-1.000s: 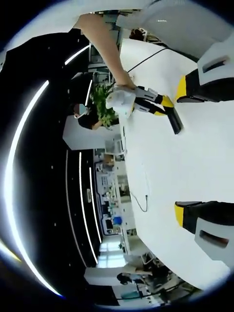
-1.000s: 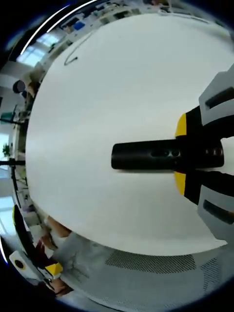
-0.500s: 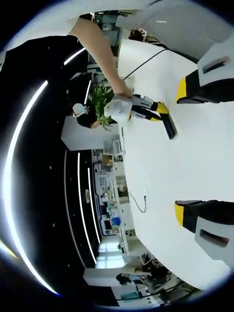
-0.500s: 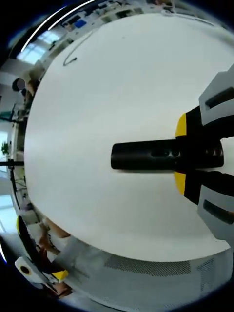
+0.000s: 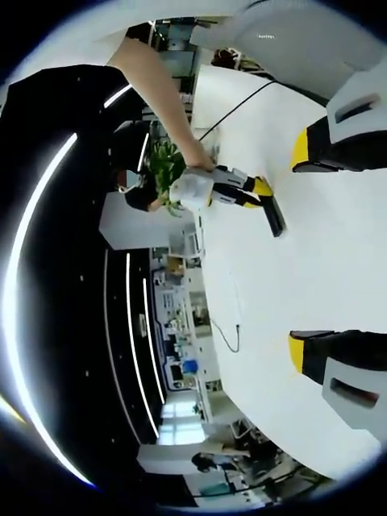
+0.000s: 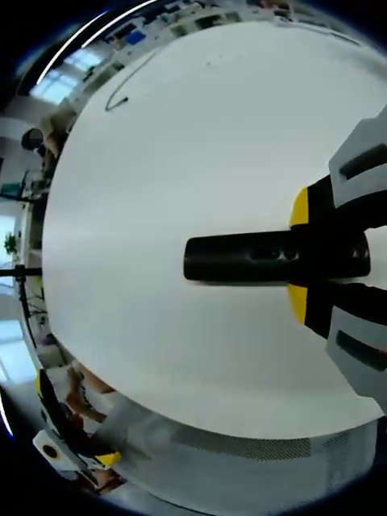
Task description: Press the specified remote control buttons in sequence, fully releasing each button before pressing the next.
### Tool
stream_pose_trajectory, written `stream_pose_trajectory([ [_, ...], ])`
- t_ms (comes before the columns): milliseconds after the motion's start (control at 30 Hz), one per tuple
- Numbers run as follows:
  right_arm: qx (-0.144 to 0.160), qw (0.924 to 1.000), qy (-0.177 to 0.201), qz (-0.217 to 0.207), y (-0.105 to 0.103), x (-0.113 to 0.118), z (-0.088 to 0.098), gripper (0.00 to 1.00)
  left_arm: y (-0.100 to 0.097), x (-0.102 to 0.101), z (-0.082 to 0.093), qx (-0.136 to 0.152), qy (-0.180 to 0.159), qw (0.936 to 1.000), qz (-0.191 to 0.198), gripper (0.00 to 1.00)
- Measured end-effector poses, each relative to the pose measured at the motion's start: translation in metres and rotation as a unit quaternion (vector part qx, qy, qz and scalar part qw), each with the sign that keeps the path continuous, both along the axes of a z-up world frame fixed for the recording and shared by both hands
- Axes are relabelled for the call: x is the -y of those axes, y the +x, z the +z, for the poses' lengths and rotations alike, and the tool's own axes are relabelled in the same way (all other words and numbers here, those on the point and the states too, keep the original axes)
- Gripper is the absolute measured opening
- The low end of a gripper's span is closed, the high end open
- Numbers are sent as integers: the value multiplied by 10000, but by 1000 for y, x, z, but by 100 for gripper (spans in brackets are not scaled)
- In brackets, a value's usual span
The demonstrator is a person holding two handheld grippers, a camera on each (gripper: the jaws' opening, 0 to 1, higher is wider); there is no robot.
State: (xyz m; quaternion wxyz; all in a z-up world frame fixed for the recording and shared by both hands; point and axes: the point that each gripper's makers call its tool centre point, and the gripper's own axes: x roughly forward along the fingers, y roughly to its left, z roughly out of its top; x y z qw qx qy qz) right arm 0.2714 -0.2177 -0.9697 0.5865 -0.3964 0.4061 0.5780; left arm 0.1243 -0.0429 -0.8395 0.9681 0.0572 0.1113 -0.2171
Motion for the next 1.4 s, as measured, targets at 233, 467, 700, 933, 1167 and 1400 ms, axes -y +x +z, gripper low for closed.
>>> stream_pose_trajectory([
  [233,11,10000,44,-37,5,-1,0,21,0,1,-1,-18,18,10000,-23,83],
  [467,97,9998,141,-37,4,0,0,21,0,0,-1,-24,28,10000,-20,83],
  [700,-380,9900,853,-1060,-5,-7,5,33,0,-1,-1,-65,-20,10000,5,83],
  [933,-375,9640,1678,-2026,-12,-13,14,50,-1,0,-4,-141,25,9999,-11,84],
  [1167,-130,9298,2168,-2971,-13,-2,16,75,-2,0,-4,-168,34,9999,-18,84],
  [1400,153,8774,2911,-3810,-16,11,33,93,-2,-2,-5,-188,50,9998,17,85],
])
